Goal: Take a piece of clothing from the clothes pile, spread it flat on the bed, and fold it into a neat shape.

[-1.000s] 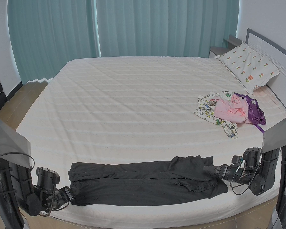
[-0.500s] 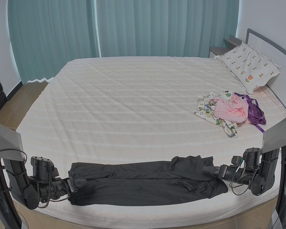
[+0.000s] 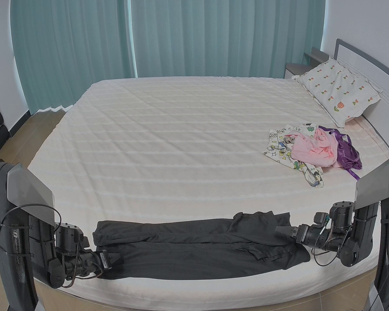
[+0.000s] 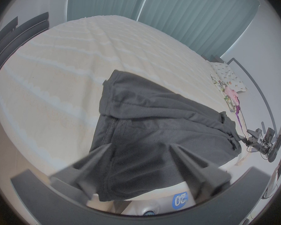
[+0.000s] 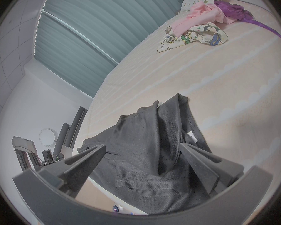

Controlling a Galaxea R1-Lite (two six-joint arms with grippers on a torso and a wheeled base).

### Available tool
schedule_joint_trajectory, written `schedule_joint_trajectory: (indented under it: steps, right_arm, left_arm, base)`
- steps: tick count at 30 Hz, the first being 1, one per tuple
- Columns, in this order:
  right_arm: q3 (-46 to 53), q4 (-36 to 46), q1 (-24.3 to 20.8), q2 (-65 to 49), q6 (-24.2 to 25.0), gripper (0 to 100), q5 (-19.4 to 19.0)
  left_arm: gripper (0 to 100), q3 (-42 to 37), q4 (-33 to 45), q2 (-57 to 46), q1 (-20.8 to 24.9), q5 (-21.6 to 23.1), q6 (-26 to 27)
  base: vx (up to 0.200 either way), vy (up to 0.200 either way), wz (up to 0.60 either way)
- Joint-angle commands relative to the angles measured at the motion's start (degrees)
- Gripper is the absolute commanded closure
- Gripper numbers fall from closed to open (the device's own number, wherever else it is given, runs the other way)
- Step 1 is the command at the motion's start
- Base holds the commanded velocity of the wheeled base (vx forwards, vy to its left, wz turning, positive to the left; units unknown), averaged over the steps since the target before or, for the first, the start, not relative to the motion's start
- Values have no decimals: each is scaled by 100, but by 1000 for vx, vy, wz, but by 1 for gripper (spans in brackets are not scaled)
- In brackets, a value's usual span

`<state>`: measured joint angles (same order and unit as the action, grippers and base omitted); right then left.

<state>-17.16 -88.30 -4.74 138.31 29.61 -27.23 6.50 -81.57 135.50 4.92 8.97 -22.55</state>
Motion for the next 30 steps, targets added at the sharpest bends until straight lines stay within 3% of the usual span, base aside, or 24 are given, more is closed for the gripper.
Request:
schedule_joint_trajectory:
  steps: [1,23,24,30]
  right_arm:
    - [3,-3,0,38,1,0,-1]
    - [20,-82,-18,73,-8,0,-1]
    - [20,-82,-18,73,1,0,-1]
    - [11,-82,-18,64,1,0,-1]
  left_arm:
    - [100,-61,-8,205,0,-36,-4]
    - [100,-483,-167,117,-97,-669,49]
    - [0,-474,-167,117,-115,-669,49]
    - [0,-492,-316,-120,-317,-607,14]
  base:
    - [0,0,0]
    - [0,0,0]
    - [0,0,0]
    - [0,0,0]
